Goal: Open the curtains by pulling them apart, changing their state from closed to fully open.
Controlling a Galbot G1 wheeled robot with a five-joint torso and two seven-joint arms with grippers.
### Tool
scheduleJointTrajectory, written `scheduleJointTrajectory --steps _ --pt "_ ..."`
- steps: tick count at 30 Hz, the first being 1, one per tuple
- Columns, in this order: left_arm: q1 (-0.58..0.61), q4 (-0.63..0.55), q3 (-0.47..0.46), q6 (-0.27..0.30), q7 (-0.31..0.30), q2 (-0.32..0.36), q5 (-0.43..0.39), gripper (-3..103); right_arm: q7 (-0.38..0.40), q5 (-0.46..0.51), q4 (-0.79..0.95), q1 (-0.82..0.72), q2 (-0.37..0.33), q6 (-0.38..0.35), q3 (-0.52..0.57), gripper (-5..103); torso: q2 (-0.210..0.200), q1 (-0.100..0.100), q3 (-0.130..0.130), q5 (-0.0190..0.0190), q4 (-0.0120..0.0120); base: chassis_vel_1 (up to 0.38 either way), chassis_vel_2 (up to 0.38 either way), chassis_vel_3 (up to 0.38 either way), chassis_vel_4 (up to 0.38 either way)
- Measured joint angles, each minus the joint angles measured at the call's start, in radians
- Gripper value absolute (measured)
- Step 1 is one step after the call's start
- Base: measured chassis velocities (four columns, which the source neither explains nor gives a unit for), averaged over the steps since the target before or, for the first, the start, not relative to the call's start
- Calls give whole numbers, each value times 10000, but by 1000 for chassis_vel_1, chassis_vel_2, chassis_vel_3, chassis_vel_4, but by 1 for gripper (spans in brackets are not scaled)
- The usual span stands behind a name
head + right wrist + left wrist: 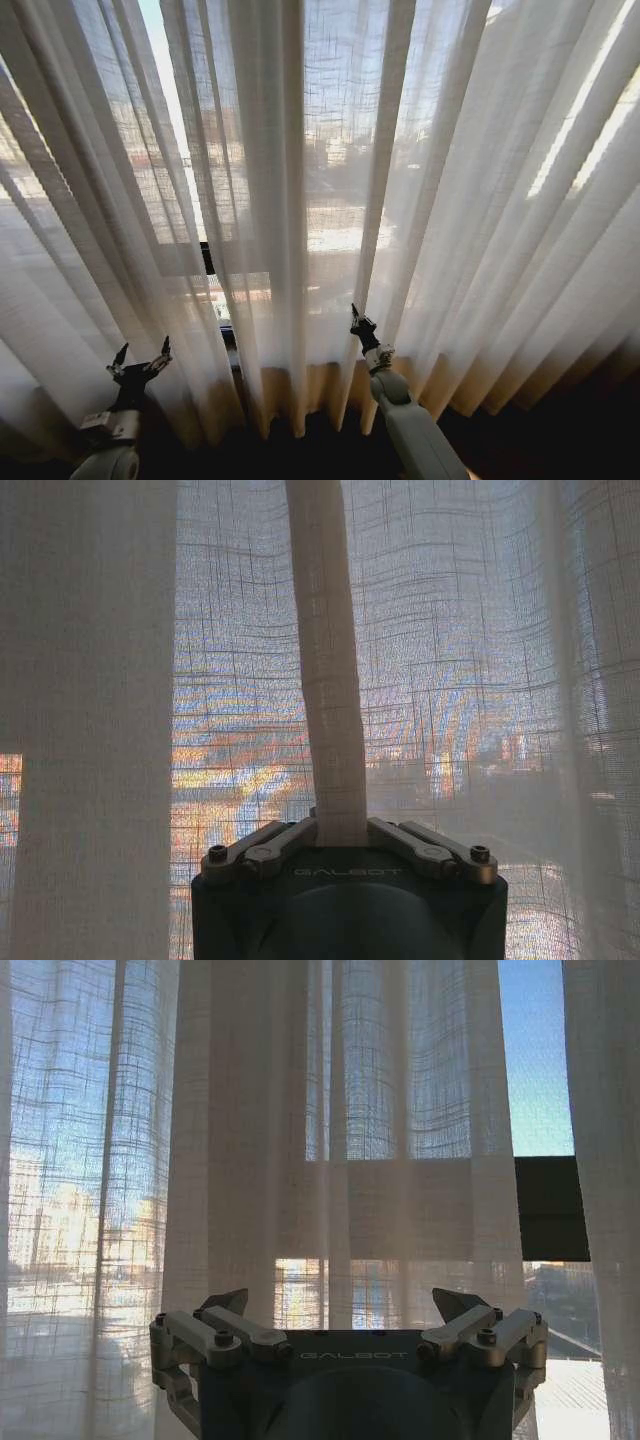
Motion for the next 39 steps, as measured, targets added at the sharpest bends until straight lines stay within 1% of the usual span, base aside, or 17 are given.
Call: scheduleJointTrajectory --steps 5,13,18,22,27,31,35,39 --pt "-1 0 0 0 0 0 0 100 -1 134 1 48 -104 -12 119 0 -1 0 0 0 1 -95 -111 110 88" --pt "-1 0 0 0 0 0 0 100 -22 249 -47 11 -183 -6 295 0 0 0 0 -1 0 -207 -205 210 203" --pt "-1 -1 0 0 0 0 0 100 -81 268 -71 17 -206 2 336 0 -1 -1 0 4 -1 -278 -279 308 293" --pt "0 0 0 -1 0 0 0 100 -100 271 -77 31 -194 10 337 0 0 0 0 -3 0 -323 -328 346 329" --pt "0 0 0 -1 0 0 0 100 -157 273 -114 50 -173 42 337 0 -1 0 0 2 -2 -356 -357 367 346" --pt "0 0 0 0 0 0 0 100 -219 277 -115 11 -181 64 353 0 0 -1 -1 -6 0 -364 -371 367 365" --pt "-1 -1 0 -1 0 0 0 100 -265 302 -111 -22 -212 92 407 0 -1 -1 0 6 -2 -319 -351 301 348" --pt "0 0 0 -1 0 -1 0 100 -292 325 -87 -51 -241 105 457 0 -1 0 0 -7 -1 -357 -367 347 348"
